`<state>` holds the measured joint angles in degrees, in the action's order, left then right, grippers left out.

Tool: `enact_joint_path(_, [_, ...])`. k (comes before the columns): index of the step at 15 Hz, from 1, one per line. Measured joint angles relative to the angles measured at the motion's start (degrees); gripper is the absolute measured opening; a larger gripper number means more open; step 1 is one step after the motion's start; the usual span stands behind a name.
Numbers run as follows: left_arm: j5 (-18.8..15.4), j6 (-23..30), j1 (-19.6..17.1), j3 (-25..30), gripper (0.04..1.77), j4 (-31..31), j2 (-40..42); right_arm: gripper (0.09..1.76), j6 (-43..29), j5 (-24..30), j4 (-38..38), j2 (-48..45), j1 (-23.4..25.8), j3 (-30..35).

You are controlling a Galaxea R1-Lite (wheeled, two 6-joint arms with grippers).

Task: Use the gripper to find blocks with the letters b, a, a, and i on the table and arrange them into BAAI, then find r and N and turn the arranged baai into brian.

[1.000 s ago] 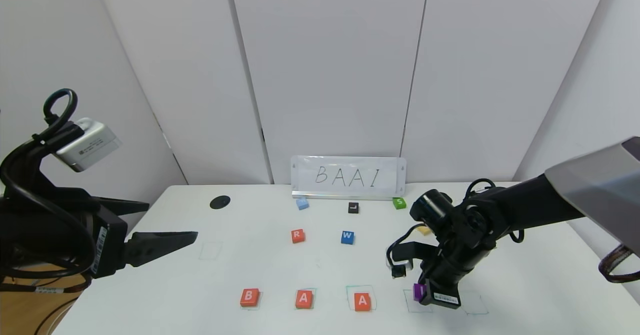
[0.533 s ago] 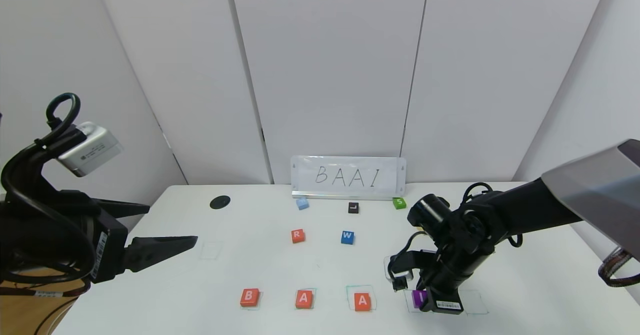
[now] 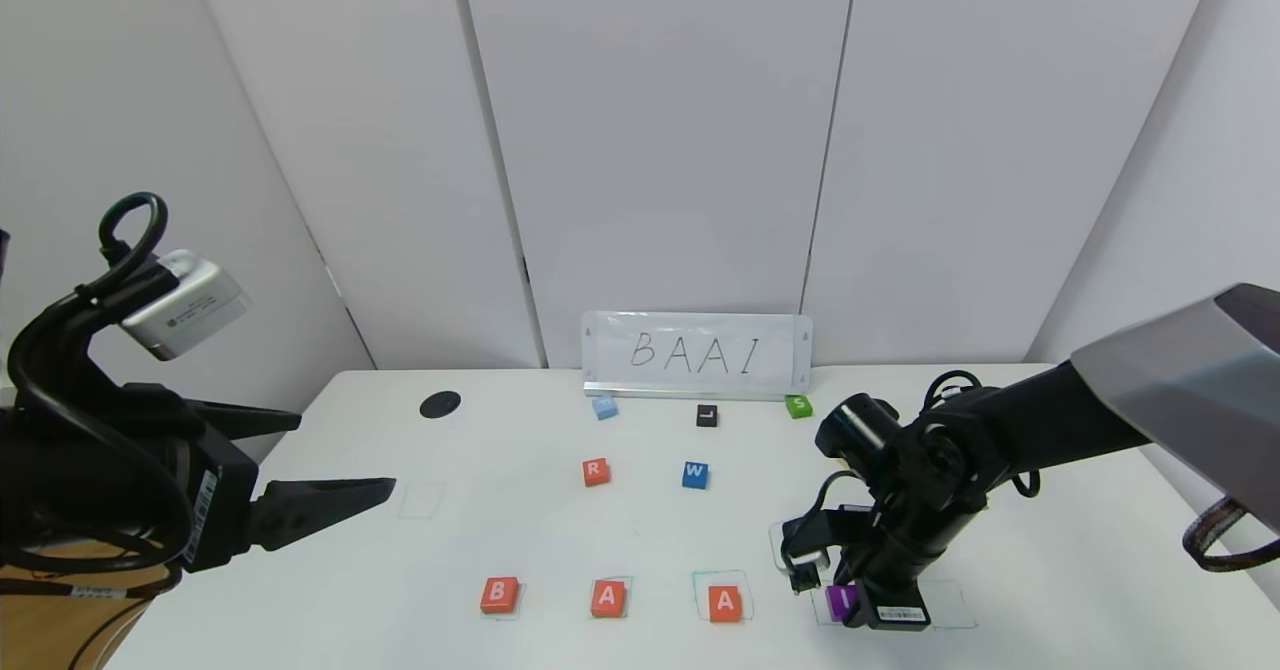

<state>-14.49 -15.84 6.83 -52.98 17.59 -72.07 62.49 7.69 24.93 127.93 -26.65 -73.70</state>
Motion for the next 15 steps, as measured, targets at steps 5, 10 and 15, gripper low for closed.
enact_joint_path(5, [0.00,0.00,0.09,0.09,1.72,0.06,0.00,0.53,-0.15,0.05,-0.33,0.52,-0.05,-0.66])
enact_joint_path(10, [0.00,0.00,0.13,0.09,1.72,0.09,0.00,0.71,-0.04,0.11,-0.44,0.99,0.00,-0.90])
enact_joint_path(15, [0.00,0.02,0.13,0.10,1.72,0.09,0.00,1.18,-0.61,0.16,-0.41,0.99,-0.22,-0.85])
